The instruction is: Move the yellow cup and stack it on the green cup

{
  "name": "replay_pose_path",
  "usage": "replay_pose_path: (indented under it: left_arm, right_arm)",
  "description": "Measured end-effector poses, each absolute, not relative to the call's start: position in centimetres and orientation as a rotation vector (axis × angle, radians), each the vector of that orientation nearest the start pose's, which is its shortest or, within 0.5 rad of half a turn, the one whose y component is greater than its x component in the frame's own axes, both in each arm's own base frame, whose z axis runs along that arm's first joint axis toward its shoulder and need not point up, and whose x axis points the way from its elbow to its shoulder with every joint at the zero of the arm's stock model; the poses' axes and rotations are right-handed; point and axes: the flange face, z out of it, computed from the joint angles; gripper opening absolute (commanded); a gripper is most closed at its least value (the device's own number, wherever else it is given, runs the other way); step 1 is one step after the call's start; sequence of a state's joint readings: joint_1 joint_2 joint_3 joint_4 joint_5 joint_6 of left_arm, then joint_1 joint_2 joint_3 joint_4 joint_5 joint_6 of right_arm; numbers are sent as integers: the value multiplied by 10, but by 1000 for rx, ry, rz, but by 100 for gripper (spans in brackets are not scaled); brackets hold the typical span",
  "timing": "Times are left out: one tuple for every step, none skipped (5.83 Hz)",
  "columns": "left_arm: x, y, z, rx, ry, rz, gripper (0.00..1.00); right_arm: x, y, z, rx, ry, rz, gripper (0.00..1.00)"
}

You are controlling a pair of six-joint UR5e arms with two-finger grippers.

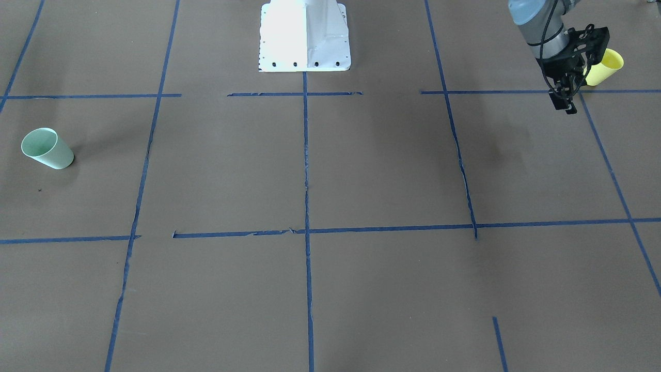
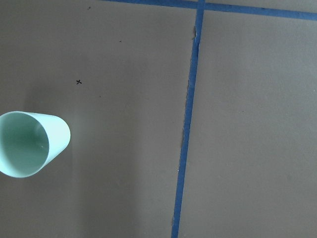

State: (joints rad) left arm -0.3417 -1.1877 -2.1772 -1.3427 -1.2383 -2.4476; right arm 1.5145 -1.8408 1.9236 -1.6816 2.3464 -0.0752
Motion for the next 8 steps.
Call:
replay_pose_path:
  left_arm:
    - [253,-244,575,351,-34,-1327,100]
    - [263,-215,584,345,-122,-1430,100]
    - [276,-185,590,340,-168,-1484,100]
    - [282,-167,604,355,-210,-1514,100]
    - [281,-161,632,399,-266,-1524,100]
    - [279,-159,661,438,-309,-1519,100]
    - [278,-156,688,461,-329,-1507,100]
    - [277,-153,712,476,-340,-1492,100]
  right_arm:
    - [42,-378,613,-18,-776,-115,100]
    - [42,-379,613,-16,-774,-117,100]
    - [42,-379,613,-14,-773,-119,100]
    - [42,-380,612,-12,-773,-121,100]
    - [42,-381,611,-11,-773,-121,100]
    - [42,-382,611,-10,-773,-122,100]
    - [41,-382,610,-10,-774,-123,100]
    - [41,-382,610,-9,-774,-124,100]
